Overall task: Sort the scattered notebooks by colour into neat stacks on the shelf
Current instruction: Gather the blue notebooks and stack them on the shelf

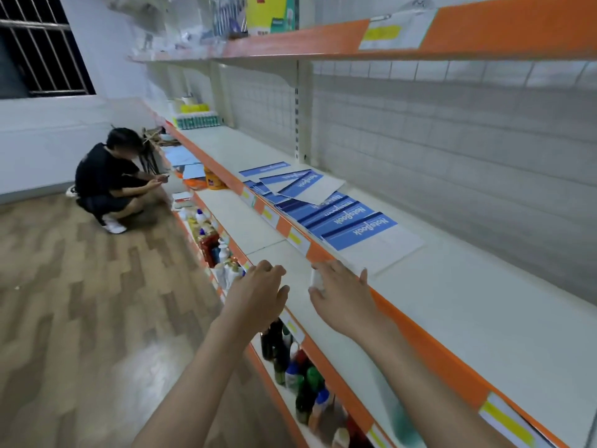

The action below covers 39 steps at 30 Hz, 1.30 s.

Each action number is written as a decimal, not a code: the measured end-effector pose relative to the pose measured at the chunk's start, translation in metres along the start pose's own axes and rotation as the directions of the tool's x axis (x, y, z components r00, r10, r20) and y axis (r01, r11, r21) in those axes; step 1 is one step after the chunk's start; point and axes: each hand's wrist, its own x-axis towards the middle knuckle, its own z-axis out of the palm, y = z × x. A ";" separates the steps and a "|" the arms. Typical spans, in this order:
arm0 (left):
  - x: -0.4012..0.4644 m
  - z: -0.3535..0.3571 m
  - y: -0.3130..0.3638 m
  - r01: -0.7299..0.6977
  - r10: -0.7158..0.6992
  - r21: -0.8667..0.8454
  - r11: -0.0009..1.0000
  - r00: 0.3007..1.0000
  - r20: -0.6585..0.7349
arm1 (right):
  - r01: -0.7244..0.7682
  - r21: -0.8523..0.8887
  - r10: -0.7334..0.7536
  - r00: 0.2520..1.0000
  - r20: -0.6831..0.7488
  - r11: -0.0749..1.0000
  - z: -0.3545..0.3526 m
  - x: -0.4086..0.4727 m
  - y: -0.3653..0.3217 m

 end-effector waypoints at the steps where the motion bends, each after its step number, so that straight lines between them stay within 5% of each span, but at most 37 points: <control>1: 0.005 0.000 -0.005 0.003 -0.003 -0.002 1.000 1.000 0.004 | 0.005 0.003 -0.005 1.000 -0.002 1.000 0.003 0.008 -0.003; 13: 0.120 -0.013 -0.060 -0.101 0.100 0.016 0.995 0.994 0.042 | -0.024 0.072 0.030 0.996 -0.089 0.997 0.010 0.136 -0.012; 26: 0.208 0.007 -0.056 -0.261 0.265 -0.088 0.961 0.964 0.033 | -0.216 0.105 0.228 0.966 -0.120 0.971 0.004 0.193 0.024; 39: 0.271 0.035 -0.001 -0.559 0.572 -0.179 0.810 0.820 0.028 | -0.518 0.114 0.530 0.817 -0.226 0.848 -0.010 0.186 0.068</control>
